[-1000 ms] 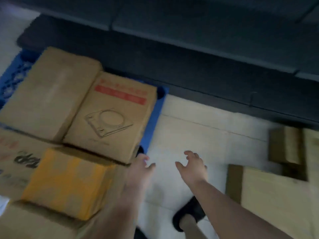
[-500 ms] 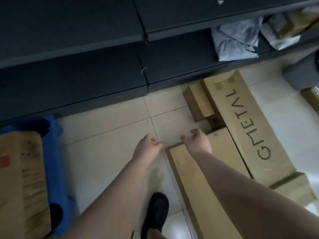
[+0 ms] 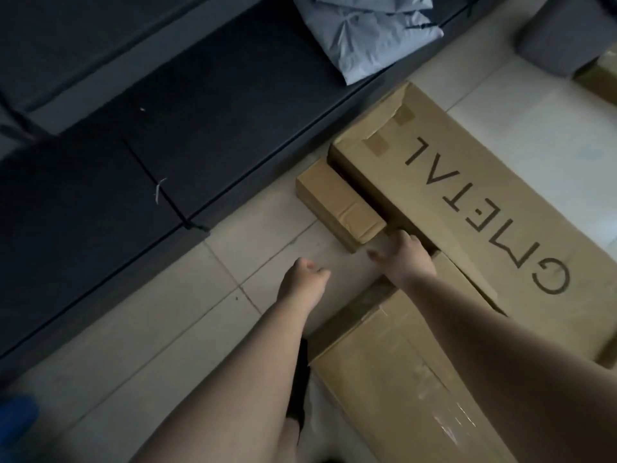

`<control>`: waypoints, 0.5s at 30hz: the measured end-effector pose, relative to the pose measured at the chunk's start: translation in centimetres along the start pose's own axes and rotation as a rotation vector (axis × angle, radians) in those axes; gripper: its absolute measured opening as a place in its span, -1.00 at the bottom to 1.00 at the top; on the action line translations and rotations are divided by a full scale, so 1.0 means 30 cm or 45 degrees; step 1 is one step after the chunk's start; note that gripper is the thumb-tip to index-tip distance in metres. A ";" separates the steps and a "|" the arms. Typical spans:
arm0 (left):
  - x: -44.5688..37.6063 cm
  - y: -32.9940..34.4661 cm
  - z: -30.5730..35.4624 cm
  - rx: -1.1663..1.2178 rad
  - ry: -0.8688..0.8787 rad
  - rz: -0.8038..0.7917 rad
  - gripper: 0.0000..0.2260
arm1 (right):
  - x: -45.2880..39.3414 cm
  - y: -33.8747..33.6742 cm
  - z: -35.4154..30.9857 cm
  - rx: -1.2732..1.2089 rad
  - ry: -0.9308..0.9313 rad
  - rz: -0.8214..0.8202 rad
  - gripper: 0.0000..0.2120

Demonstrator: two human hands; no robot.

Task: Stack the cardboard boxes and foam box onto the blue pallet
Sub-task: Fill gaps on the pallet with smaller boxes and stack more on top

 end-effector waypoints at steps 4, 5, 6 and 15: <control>-0.201 0.096 0.154 -0.027 0.007 -0.052 -0.60 | -0.235 0.093 0.058 0.075 -0.004 0.022 -0.30; -0.251 0.118 0.183 -0.017 -0.001 -0.063 -0.58 | -0.289 0.120 0.070 0.093 -0.014 0.002 -0.29; -0.296 0.140 0.206 0.001 -0.018 -0.071 -0.57 | -0.337 0.146 0.085 0.111 -0.013 -0.019 -0.29; -0.463 0.271 0.228 0.404 -0.186 -0.249 -0.47 | -0.431 0.338 0.161 -0.087 0.137 -0.158 -0.29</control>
Point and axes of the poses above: each hand's wrist, its own x-axis away from the middle knuckle, its own y-axis out of the palm, z = x × y, the point moved 4 cm from there along -x, towards the middle knuckle, and after that the axes turned 15 degrees about -y, right-handed, at the moved point
